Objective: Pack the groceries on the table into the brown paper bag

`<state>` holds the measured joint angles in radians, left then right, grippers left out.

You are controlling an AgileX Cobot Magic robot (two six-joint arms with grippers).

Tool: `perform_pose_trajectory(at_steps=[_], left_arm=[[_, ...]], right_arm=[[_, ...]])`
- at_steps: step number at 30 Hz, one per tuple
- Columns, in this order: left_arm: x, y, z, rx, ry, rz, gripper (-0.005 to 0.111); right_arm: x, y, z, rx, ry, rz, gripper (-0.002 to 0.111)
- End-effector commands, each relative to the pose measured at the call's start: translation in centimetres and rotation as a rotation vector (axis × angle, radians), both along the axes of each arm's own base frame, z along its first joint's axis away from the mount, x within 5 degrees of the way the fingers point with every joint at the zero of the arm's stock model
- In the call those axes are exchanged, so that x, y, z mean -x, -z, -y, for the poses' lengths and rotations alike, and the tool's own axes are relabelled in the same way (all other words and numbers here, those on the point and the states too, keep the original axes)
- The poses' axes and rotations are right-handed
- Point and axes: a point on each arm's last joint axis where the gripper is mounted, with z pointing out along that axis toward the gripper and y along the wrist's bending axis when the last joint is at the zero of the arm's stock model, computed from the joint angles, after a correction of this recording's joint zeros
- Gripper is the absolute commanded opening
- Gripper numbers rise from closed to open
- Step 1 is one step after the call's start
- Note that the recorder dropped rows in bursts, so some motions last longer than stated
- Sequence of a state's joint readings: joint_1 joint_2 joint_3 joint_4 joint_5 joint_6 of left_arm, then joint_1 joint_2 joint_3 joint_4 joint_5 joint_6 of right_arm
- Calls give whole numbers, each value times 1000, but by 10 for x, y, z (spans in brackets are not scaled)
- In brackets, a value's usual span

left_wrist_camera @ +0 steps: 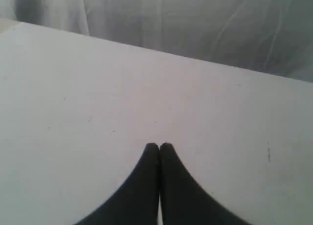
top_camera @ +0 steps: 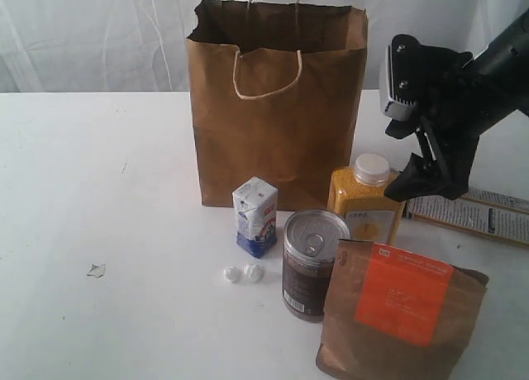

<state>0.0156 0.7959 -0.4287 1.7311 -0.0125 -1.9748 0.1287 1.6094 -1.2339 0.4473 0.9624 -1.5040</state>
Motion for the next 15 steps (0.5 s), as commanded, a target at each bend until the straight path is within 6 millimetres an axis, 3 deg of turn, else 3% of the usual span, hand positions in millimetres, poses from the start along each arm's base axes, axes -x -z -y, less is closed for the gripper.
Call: perform_pose_trajectory(at_steps=[1,6,15], left_arm=[[13,-10,3,-54,51,65,0],[22,-18,6,-81,86,115,0],[28,-23,12,-77,145,146,0]], right_arm=[[-9,20,-1,8,-11,-47,82],[-18,44,-5,-15,3,-117,82],[-29,64,-11,-89,57,-164,79]])
